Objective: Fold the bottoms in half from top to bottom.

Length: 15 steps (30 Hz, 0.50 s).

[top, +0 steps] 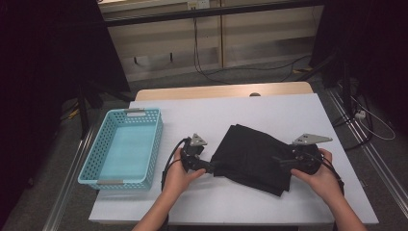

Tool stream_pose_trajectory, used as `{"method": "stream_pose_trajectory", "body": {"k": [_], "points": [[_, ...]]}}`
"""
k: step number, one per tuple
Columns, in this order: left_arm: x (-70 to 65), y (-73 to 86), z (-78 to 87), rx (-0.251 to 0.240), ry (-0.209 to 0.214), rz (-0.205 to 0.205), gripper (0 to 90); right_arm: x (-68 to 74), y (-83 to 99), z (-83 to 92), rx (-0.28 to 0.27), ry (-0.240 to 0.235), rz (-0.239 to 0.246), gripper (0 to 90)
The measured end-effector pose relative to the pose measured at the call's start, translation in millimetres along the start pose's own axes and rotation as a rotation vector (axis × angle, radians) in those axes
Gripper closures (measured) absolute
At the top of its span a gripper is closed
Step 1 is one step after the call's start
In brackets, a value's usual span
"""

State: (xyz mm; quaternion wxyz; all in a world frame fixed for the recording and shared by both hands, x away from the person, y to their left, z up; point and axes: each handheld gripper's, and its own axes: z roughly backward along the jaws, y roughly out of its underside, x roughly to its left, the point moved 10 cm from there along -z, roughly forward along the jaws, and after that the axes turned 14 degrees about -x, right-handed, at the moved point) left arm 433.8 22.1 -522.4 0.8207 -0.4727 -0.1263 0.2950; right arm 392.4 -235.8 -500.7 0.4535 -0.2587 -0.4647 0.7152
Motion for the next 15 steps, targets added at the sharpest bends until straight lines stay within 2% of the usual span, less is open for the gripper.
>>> {"method": "stream_pose_trajectory", "body": {"k": [9, 15], "points": [[-1.1, 4.3, 0.6, 0.004, 0.002, 0.001, 12.8, 0.6, 0.6, 0.1, 0.001, 0.0, 0.0, 18.4], [-1.0, -4.1, 2.8, -0.026, 0.001, 0.007, 13.1, 2.3, -0.6, 0.2, -0.002, -0.005, 0.006, 18.3]]}}
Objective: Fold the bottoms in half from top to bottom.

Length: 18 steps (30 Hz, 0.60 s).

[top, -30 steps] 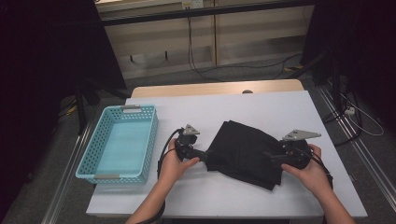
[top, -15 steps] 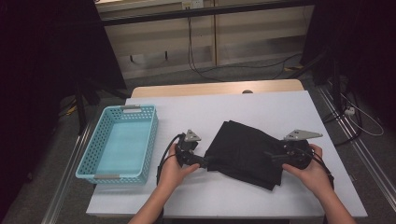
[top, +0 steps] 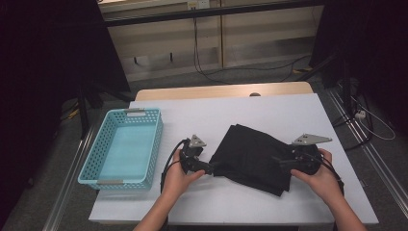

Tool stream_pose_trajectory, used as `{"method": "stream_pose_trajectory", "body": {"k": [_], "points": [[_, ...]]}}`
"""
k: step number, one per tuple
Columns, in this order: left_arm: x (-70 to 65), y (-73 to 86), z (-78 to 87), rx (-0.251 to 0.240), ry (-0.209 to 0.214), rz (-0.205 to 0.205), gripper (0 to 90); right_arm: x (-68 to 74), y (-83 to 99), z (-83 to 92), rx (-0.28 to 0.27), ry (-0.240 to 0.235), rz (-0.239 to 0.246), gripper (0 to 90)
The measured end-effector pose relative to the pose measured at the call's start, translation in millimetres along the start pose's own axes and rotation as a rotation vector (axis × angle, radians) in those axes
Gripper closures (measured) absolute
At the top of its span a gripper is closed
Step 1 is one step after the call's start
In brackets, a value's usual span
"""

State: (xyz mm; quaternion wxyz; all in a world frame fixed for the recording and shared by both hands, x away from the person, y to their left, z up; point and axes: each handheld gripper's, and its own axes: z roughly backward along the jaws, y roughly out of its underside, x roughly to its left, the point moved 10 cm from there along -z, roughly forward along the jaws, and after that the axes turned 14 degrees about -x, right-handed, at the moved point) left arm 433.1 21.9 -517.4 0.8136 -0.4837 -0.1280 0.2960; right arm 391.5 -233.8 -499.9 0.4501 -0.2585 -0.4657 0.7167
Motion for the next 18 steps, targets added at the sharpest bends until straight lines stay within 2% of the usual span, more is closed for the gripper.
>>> {"method": "stream_pose_trajectory", "body": {"k": [4, 8, 11, 16, 18], "points": [[-2.5, -1.9, -1.5, -0.009, 0.0, 0.01, 13.8, 2.1, -2.0, -0.3, -0.005, -0.005, 0.002, 18.3], [-4.2, 2.0, -3.1, 0.01, 0.007, 0.008, 16.2, 2.9, -2.4, 0.2, -0.006, -0.007, 0.007, 18.3], [-3.3, -4.2, -2.1, -0.014, 0.004, 0.023, 16.2, 3.2, -3.0, 0.7, -0.009, -0.007, 0.008, 18.2], [1.2, -15.1, -2.3, -0.036, -0.016, 0.031, 15.9, 3.6, -3.7, 0.7, -0.011, -0.007, 0.005, 18.0], [3.4, -17.8, -4.2, -0.039, -0.036, 0.022, 15.7, 4.3, -3.6, 0.3, -0.01, -0.009, 0.008, 18.0]]}}
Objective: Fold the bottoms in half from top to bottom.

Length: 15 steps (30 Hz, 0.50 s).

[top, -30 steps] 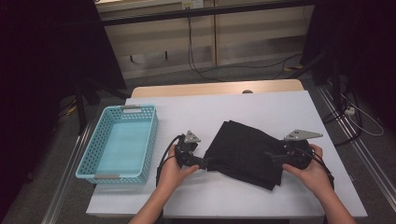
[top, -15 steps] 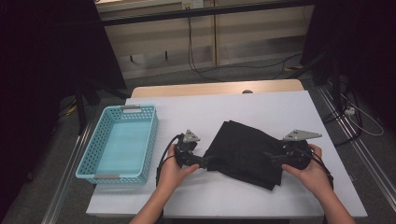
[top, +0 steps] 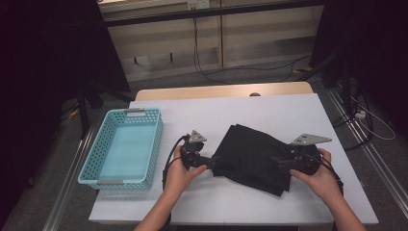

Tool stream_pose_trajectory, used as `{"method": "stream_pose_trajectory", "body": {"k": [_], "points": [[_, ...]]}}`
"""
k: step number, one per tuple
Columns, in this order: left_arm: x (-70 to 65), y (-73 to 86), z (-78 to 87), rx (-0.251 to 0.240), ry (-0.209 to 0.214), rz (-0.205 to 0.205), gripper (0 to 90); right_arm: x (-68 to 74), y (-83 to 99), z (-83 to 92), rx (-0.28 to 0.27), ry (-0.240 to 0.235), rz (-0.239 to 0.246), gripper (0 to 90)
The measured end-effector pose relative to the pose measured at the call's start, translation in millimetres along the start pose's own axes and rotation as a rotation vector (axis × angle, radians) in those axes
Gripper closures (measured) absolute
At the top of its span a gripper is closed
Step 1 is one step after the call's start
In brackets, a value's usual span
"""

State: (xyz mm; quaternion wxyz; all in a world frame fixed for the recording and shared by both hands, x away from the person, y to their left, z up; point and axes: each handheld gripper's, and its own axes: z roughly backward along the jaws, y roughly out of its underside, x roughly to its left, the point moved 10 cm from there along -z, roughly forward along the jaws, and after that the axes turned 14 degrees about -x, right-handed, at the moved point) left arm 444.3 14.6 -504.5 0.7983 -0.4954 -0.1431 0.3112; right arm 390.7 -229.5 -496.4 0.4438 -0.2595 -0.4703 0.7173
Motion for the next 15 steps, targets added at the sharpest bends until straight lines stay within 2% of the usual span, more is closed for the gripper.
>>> {"method": "stream_pose_trajectory", "body": {"k": [2, 7, 10, 11, 15], "points": [[-0.1, -0.5, -2.8, -0.007, -0.007, 0.016, 15.7, 0.8, -0.3, -0.1, 0.0, -0.001, 0.0, 18.0], [-5.1, 14.6, -8.1, 0.043, -0.014, -0.022, 18.3, 1.4, 0.5, -0.4, 0.001, -0.004, 0.001, 18.0], [-8.6, 21.6, -8.8, 0.049, -0.016, -0.035, 22.4, 2.4, 1.1, -0.7, 0.003, -0.007, 0.005, 18.0], [-9.2, 21.9, -8.8, 0.041, -0.023, -0.035, 23.5, 3.0, 1.0, -0.7, 0.002, -0.009, 0.006, 18.0], [-15.3, 23.7, -5.3, 0.052, -0.003, -0.006, 32.2, 4.6, -0.2, 0.1, -0.002, -0.013, 0.009, 18.0]]}}
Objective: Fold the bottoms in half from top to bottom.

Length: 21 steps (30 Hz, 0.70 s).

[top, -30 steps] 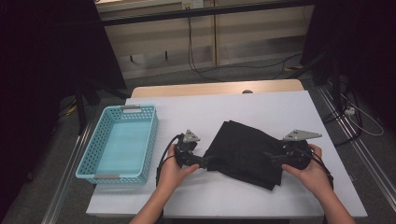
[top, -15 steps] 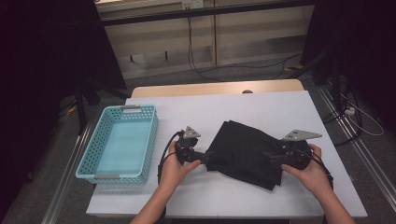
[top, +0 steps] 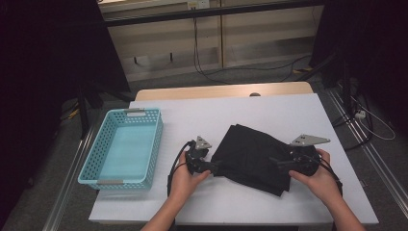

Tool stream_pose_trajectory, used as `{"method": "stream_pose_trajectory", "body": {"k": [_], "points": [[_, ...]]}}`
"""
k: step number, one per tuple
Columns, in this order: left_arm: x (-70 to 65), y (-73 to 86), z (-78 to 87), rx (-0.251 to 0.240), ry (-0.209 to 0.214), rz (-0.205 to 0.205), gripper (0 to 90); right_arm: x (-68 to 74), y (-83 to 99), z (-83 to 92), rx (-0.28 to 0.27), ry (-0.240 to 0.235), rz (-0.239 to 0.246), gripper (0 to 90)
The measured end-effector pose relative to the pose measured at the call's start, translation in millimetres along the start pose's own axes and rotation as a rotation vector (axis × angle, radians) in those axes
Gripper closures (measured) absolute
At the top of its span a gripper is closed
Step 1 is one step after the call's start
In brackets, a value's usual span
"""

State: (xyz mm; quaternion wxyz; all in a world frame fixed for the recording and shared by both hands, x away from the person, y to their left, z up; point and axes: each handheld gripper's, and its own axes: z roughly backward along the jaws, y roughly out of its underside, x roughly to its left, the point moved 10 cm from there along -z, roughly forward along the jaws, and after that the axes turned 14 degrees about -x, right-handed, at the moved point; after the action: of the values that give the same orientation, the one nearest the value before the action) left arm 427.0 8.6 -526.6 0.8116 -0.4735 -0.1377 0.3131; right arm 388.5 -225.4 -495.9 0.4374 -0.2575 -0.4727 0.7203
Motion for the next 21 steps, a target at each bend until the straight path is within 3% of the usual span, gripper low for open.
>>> {"method": "stream_pose_trajectory", "body": {"k": [9, 21], "points": [[-4.1, 1.8, 1.4, 0.019, -0.003, 0.017, 35.7, -1.5, 1.0, 0.4, 0.002, 0.002, -0.002, 17.9], [-11.8, 1.6, 4.7, 0.06, 0.009, 0.052, 55.7, -1.8, 1.7, 0.0, 0.003, 0.002, -0.003, 17.9]]}}
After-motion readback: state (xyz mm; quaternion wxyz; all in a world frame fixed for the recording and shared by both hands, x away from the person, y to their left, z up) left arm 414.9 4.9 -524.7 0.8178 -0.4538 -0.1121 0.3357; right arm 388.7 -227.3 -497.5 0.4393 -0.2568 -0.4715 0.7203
